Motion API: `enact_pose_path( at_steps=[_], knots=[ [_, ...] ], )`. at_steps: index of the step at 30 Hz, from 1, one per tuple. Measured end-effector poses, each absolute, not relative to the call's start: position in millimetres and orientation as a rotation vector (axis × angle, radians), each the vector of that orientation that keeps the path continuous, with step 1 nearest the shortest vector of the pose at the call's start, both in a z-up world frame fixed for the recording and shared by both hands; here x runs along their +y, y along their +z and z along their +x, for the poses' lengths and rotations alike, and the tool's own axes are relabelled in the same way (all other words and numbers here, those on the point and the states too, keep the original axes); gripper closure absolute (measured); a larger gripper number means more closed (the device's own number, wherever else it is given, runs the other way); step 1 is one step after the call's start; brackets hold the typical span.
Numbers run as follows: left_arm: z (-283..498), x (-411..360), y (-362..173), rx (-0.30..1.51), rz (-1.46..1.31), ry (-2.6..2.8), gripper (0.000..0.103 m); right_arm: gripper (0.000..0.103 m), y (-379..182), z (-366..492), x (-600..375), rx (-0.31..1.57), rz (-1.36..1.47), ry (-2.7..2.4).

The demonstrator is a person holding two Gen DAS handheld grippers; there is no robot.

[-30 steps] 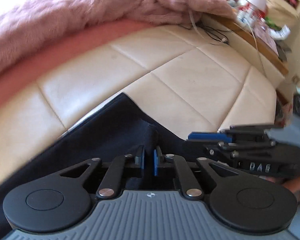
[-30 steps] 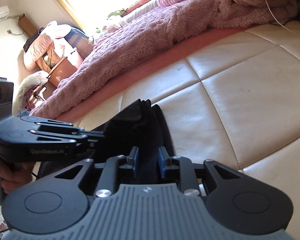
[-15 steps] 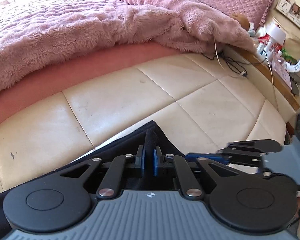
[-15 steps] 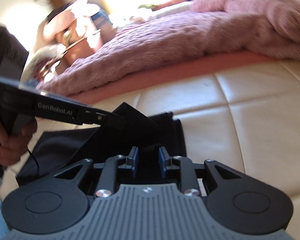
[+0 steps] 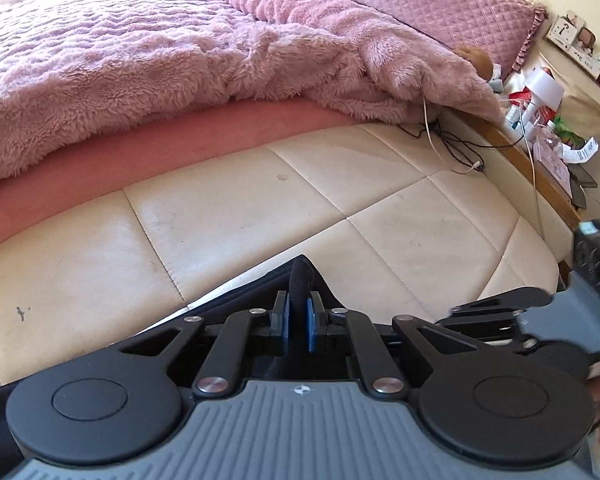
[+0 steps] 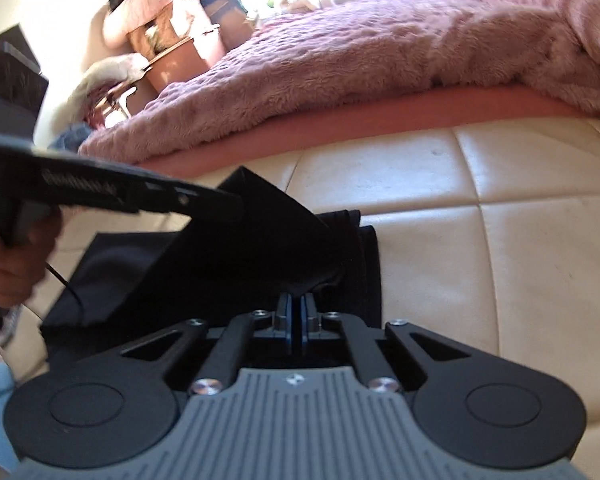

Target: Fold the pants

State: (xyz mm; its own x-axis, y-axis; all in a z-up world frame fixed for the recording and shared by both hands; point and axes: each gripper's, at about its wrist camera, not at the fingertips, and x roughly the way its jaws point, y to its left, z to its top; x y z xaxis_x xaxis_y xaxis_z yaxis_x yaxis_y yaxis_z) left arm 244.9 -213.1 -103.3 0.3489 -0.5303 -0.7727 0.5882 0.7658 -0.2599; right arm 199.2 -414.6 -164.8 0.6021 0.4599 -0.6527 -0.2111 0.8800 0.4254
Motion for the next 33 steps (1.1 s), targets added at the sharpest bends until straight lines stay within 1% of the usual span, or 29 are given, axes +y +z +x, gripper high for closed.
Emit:
enact_pose_path(
  at_steps=[4, 7, 12, 14, 16, 18, 20, 22, 23, 24, 29, 33],
  knots=[
    [243, -221, -116, 0.998, 0.060, -0.743, 0.095, 0.103, -161, 195, -430, 0.904, 0.391, 0.282],
    [240, -229, -129, 1.012, 0.038, -0.745, 0.095, 0.103, -162, 189, -438, 0.903, 0.419, 0.247],
    [237, -239, -157, 1.099, -0.024, -0.750, 0.095, 0.103, -167, 187, -431, 0.926, 0.442, 0.239],
    [237, -240, -160, 1.111, -0.055, -0.748, 0.091, 0.103, -167, 186, -426, 0.928, 0.439, 0.242],
    [242, -238, -159, 1.141, -0.107, -0.759, 0.080, 0.103, -167, 183, -423, 0.933, 0.427, 0.240],
    [245, -233, -154, 1.155, -0.150, -0.781, 0.075, 0.102, -166, 180, -422, 0.938, 0.410, 0.233],
    [244, -223, -145, 1.143, -0.199, -0.789, 0.067, 0.097, -164, 178, -424, 0.939, 0.409, 0.223],
    [241, -205, -132, 1.101, -0.244, -0.778, 0.052, 0.083, -159, 176, -427, 0.931, 0.419, 0.211],
    [238, -191, -125, 1.073, -0.261, -0.759, 0.049, 0.081, -156, 174, -427, 0.922, 0.424, 0.210],
    [236, -178, -120, 1.054, -0.264, -0.731, 0.047, 0.081, -152, 173, -425, 0.912, 0.421, 0.214],
    [221, -102, -103, 0.980, -0.214, -0.539, 0.047, 0.081, -137, 173, -397, 0.857, 0.357, 0.234],
    [208, -29, -100, 0.944, -0.209, -0.372, 0.041, 0.081, -133, 180, -361, 0.846, 0.303, 0.259]
  ],
)
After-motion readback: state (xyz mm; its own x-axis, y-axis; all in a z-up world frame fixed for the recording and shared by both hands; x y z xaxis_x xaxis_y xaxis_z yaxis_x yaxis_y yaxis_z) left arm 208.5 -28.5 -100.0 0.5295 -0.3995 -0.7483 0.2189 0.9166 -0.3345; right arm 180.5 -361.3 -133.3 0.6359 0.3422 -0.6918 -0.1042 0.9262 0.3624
